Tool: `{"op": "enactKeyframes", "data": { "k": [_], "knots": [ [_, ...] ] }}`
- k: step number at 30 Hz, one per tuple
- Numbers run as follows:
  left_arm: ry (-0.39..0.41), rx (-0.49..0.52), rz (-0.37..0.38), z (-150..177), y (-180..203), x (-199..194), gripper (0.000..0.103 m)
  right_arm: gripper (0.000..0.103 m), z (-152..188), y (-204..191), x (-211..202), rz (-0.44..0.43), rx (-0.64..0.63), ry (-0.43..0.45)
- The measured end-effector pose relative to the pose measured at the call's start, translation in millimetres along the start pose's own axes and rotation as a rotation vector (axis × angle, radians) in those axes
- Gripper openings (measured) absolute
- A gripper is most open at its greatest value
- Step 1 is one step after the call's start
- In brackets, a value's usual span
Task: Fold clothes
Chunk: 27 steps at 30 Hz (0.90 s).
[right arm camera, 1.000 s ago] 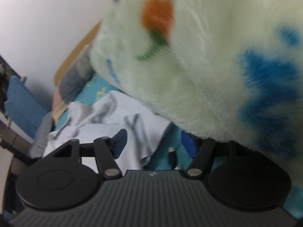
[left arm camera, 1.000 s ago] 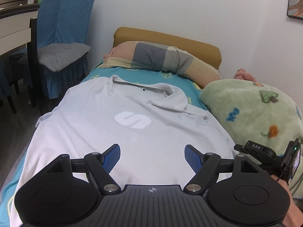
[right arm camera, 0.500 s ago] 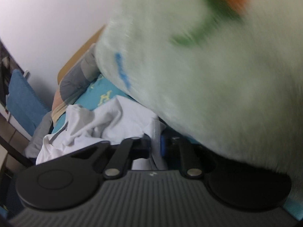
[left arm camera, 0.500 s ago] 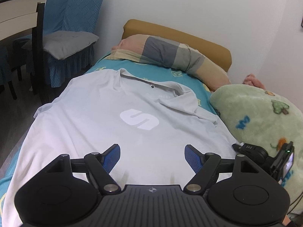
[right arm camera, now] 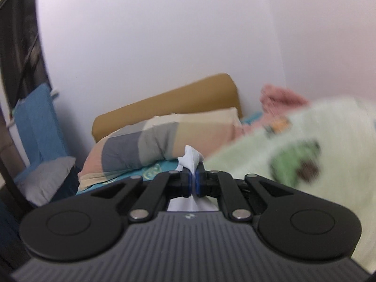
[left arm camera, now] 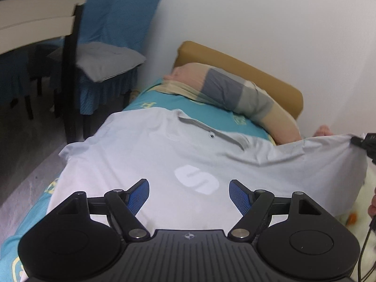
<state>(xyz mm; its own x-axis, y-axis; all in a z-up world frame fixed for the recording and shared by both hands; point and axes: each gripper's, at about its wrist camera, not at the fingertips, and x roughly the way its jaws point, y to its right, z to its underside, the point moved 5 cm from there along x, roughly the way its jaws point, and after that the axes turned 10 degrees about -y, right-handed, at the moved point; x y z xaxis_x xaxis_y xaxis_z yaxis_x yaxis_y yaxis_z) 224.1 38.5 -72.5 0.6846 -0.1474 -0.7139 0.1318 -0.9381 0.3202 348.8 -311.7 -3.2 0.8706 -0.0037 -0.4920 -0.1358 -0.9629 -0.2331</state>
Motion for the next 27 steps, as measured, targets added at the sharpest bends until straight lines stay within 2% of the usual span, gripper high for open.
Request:
{"op": "enactKeyframes", "data": {
  "k": [4, 7, 10, 13, 16, 19, 22, 24, 25, 26, 27],
  "knots": [
    [0.026, -0.054, -0.001, -15.4, -26.5, -15.0, 0.078, 0.007, -17.5, -74.5, -3.4, -0.008, -0.144, -0.024],
    [0.033, -0.074, -0.033, -20.5, -42.5, -13.9, 0.079, 0.007, -7.0, -145.9, 20.8, -0.033, -0.239, -0.071],
    [0.035, -0.092, -0.069, -23.9, -57.5, -9.5, 0.079, 0.007, 25.0, -211.5, 57.7, -0.062, -0.325, -0.140],
    [0.037, -0.109, -0.104, -27.3, -72.6, -5.2, 0.079, 0.007, 73.0, -266.2, 101.9, -0.109, -0.399, -0.202],
    [0.039, -0.127, -0.140, -30.6, -87.6, -0.9, 0.079, 0.007, 117.2, -296.6, 138.3, -0.112, -0.434, -0.259],
    [0.041, -0.144, -0.176, -33.8, -102.6, 3.3, 0.079, 0.009, 148.1, -298.8, 169.8, -0.103, -0.405, -0.310],
    [0.023, -0.131, -0.175, -31.2, -102.7, 14.3, 0.079, 0.012, 158.8, -292.0, 183.9, -0.139, -0.350, -0.324],
    [0.014, -0.113, -0.174, -27.5, -98.4, 19.8, 0.079, 0.041, 155.5, -280.1, 170.1, -0.158, -0.319, -0.321],
    [0.010, -0.104, -0.172, -25.4, -95.8, 21.8, 0.079, 0.070, 153.8, -274.2, 163.3, -0.168, -0.303, -0.319],
    [0.006, -0.096, -0.169, -22.7, -92.4, 22.7, 0.079, 0.083, 152.1, -268.2, 156.4, -0.177, -0.287, -0.317],
    [0.002, -0.087, -0.165, -20.1, -89.0, 23.5, 0.079, 0.083, 150.5, -262.2, 149.6, -0.186, -0.271, -0.315]
  ]
}}
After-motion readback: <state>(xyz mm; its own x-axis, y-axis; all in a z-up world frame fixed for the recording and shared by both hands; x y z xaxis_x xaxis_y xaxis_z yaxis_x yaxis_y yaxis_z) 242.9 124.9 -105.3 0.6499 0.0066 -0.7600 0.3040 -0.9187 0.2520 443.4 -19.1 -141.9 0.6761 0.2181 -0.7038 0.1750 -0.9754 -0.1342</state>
